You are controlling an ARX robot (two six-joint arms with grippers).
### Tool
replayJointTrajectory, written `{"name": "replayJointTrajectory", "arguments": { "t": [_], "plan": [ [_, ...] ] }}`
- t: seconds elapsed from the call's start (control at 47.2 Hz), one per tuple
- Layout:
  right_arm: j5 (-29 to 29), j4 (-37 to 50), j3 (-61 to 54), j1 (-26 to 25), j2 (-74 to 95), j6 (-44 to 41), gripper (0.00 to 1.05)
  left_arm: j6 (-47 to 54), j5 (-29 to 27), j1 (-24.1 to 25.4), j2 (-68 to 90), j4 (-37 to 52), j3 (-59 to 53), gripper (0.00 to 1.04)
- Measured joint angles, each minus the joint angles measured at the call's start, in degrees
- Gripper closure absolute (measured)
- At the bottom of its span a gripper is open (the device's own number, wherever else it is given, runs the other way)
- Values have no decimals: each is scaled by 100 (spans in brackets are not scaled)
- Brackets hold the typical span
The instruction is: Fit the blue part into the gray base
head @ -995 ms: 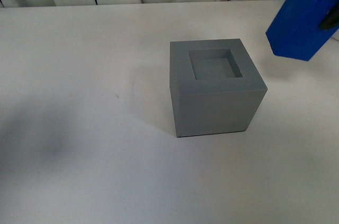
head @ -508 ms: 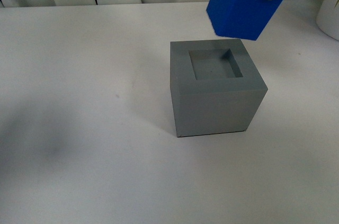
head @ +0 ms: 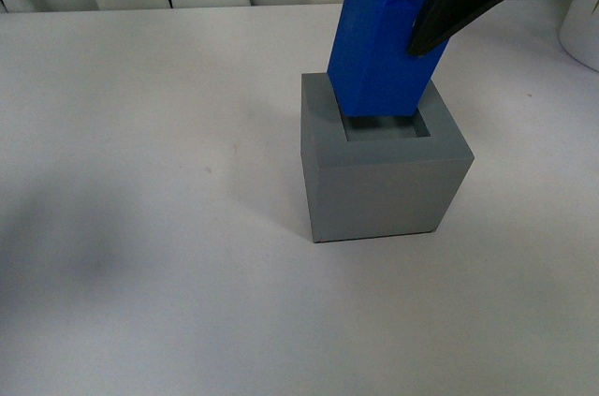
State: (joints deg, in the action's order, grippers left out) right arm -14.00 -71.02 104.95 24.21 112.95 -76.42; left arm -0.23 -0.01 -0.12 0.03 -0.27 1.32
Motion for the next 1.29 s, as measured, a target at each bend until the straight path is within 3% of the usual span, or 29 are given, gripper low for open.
{"name": "replayJointTrajectory", "arguments": {
  "t": [1.292],
  "plan": [
    [219,-197,-103,48,87,-201,58,2,0,0,0,0,0,6]
  ]
}}
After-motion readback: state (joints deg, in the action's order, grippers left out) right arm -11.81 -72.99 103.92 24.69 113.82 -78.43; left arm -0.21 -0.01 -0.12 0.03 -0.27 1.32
